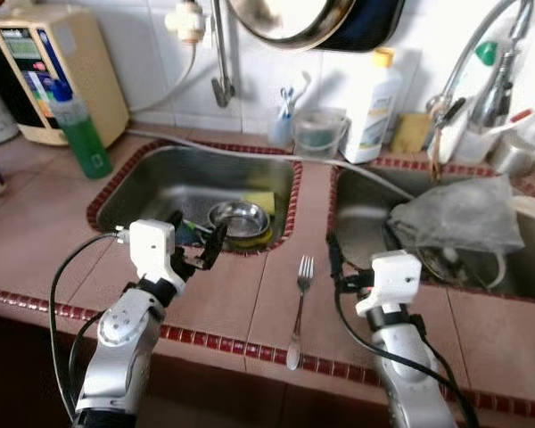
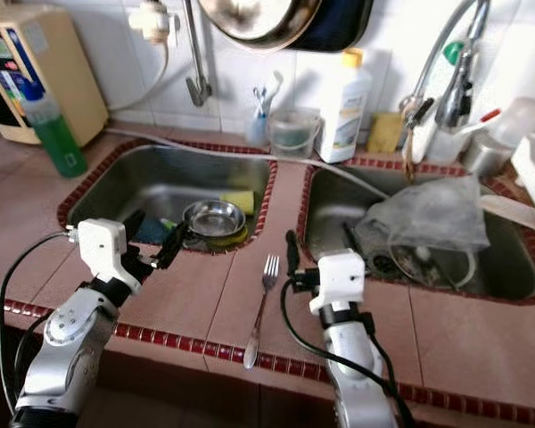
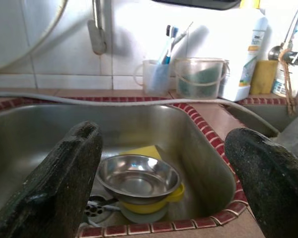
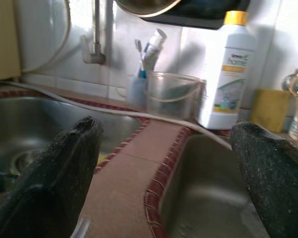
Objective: Kitchen organization
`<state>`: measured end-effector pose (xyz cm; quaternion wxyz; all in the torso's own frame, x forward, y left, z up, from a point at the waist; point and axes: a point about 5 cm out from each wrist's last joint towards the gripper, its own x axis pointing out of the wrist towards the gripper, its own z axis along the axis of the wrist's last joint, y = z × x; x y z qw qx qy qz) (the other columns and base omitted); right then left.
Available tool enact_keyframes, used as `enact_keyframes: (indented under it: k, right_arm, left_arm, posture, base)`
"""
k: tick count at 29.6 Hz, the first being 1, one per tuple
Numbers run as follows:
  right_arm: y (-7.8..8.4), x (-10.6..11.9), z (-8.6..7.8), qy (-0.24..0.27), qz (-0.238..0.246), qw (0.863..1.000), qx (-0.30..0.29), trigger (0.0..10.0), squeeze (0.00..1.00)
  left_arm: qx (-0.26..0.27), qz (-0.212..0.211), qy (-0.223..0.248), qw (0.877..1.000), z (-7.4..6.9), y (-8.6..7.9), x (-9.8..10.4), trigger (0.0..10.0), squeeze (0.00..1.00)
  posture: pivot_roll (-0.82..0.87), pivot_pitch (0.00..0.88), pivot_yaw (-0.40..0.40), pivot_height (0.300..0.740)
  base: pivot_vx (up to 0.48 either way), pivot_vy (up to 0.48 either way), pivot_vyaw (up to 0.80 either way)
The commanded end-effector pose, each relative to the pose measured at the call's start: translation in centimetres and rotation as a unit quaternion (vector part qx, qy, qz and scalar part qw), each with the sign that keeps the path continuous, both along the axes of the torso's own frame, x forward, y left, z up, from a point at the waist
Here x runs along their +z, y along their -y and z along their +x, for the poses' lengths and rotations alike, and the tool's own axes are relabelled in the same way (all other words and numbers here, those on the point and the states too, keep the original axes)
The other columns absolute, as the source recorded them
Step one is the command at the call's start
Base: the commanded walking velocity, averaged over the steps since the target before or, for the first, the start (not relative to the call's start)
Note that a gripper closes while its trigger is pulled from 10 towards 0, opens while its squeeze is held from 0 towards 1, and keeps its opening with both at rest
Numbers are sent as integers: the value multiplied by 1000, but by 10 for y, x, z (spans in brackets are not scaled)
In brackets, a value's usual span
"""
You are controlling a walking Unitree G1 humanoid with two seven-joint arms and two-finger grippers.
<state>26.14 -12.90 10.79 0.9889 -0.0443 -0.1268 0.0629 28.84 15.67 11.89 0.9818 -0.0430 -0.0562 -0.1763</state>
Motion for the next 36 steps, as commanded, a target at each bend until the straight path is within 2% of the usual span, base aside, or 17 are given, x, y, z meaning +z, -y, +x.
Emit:
enact_keyframes:
  k: [1,10,14,27,36]
  right_arm:
    - [1,5,0,8,-2,1000,1,10000,0]
    - [0,5,0,6,-3,1000,6,10000,0]
    - [0,4,-1,5,-3,1000,7,10000,0]
    - [-2,4,0,3,0,1000,7,10000,0]
    - [-1,4,0,2,-2,1000,4,10000,0]
  left_arm:
    - [6,1,2,1000,1,-3,3,10000,0]
    - [-6,15,5,1000,-1,-4,3,10000,0]
    - [-7,2,-2,1000,-2,-6,3,10000,0]
    - [-10,1,-2,1000,-2,-4,3,10000,0]
    - [-12,5,2,1000,-1,-3,5,10000,0]
  posture:
    - [-122,0,48,740]
    - [-119,0,48,740]
    - [-116,0,47,740]
    - [-118,0,50,740]
    - [-120,3,51,740]
  base:
    - [0,0,0]
    - [0,0,0]
    - [0,0,0]
    - [0,457,0]
    - [0,28,0]
